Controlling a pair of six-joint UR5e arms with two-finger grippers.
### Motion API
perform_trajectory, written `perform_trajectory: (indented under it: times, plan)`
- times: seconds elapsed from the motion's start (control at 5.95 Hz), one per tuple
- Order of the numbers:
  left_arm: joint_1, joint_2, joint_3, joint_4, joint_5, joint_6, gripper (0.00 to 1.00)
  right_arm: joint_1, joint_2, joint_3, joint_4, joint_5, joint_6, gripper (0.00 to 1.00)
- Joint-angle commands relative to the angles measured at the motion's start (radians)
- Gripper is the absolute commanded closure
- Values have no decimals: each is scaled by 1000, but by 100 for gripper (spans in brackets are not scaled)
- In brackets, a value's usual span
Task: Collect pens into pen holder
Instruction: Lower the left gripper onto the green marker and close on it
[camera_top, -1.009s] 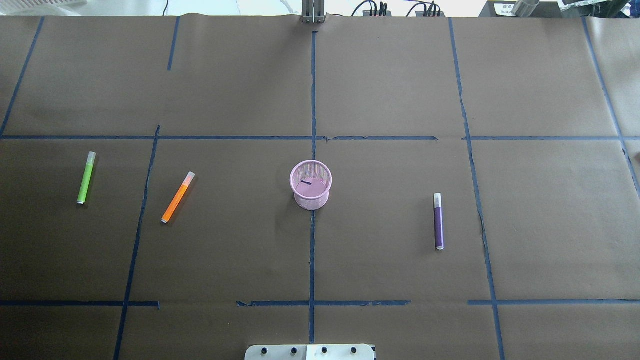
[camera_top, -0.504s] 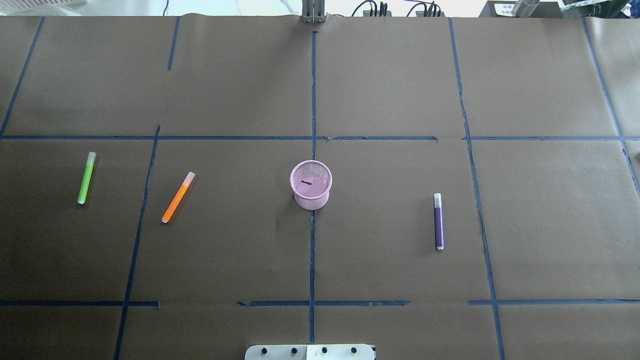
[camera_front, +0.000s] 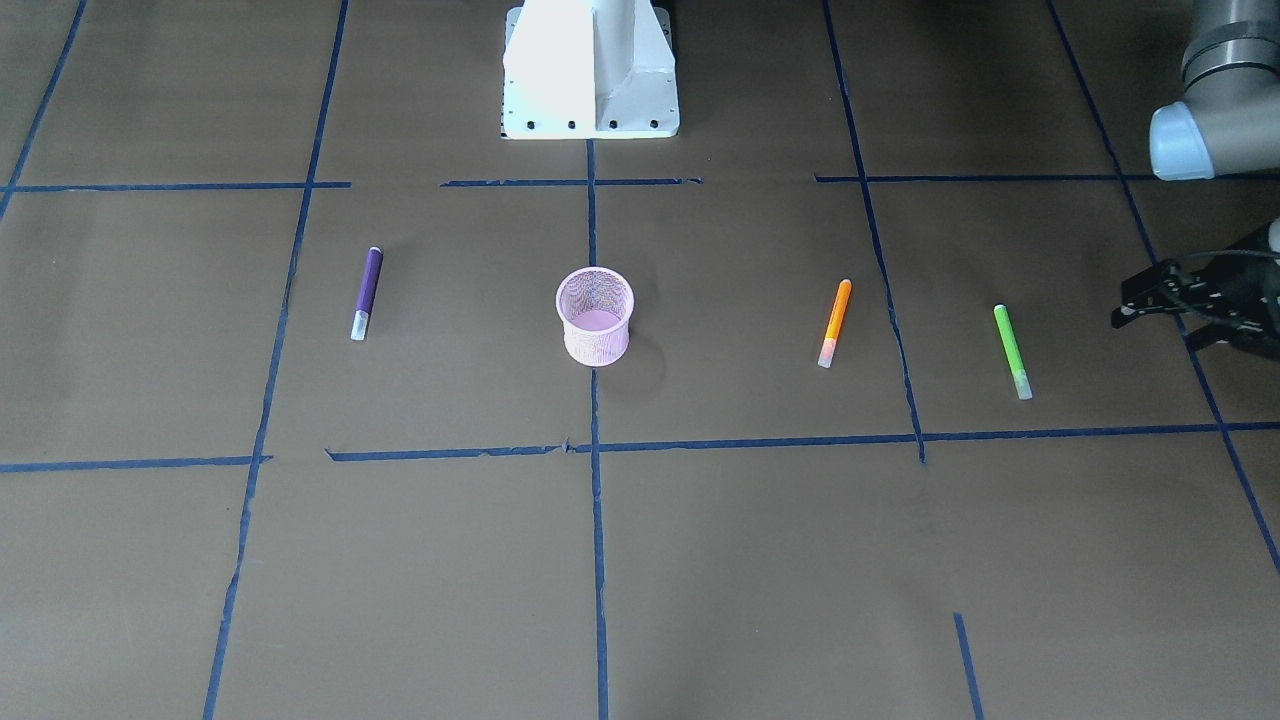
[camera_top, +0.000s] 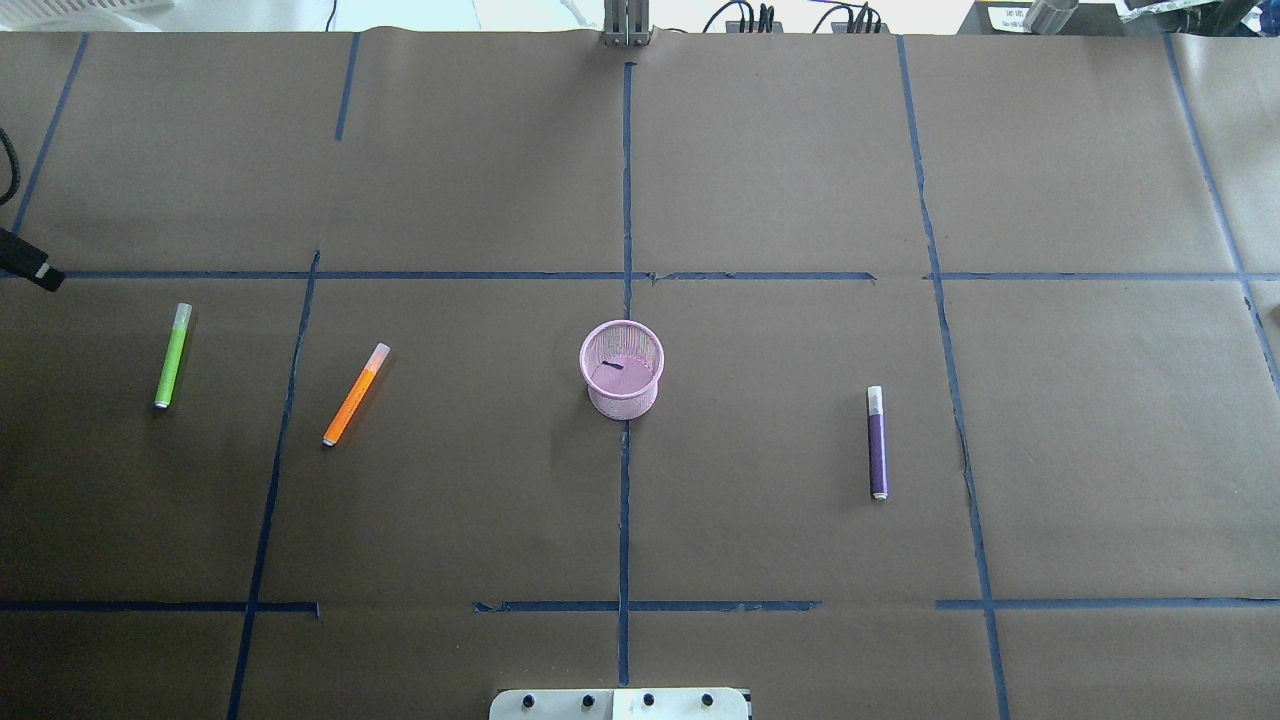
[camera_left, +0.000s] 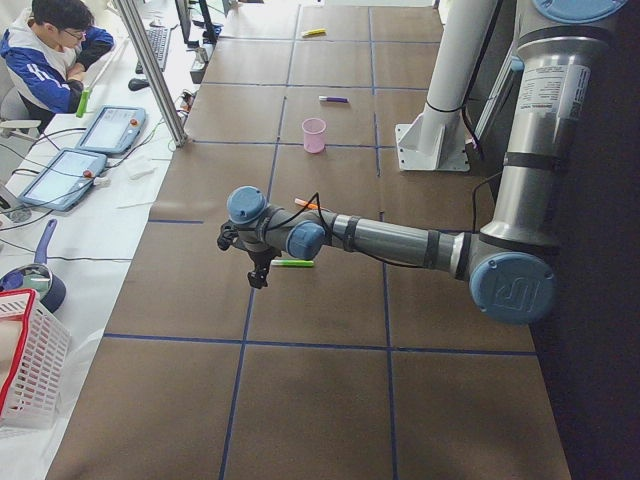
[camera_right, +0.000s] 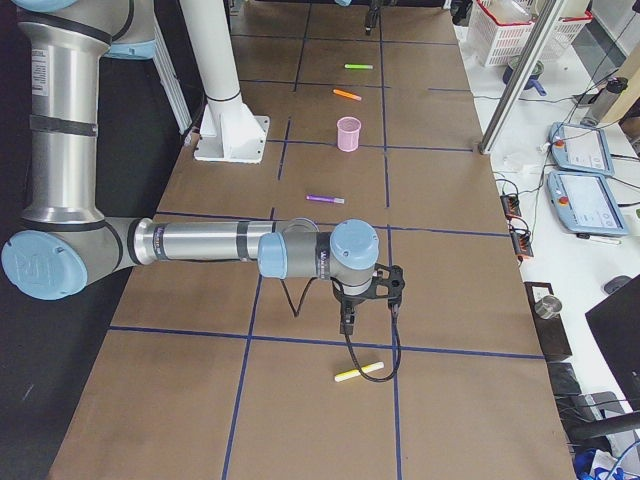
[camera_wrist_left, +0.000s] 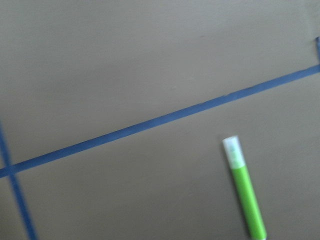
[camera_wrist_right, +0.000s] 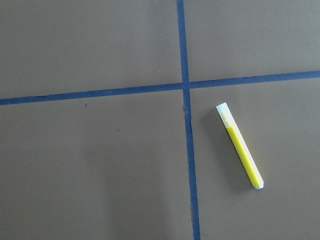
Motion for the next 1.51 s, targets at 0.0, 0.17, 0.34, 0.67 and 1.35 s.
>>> perform_trajectory:
  times: [0.0, 0.17, 0.34, 0.67, 1.35]
  plan:
    - [109, -55, 5, -6, 136, -205, 0, -4, 3, -6, 25, 0, 5, 0]
    - [164, -54, 23, -74, 192, -288, 0, -4, -8, -29, 88, 0, 7, 0]
    - [206, -54, 54, -144, 224, -381, 0, -4, -6, -30, 90, 0, 7, 0]
    - [214, -51, 127, -226, 249, -418, 0, -4, -3, -30, 90, 0, 9, 0]
    - [244, -54, 151, -237, 248, -422, 0, -4, 2, -30, 92, 0, 9, 0]
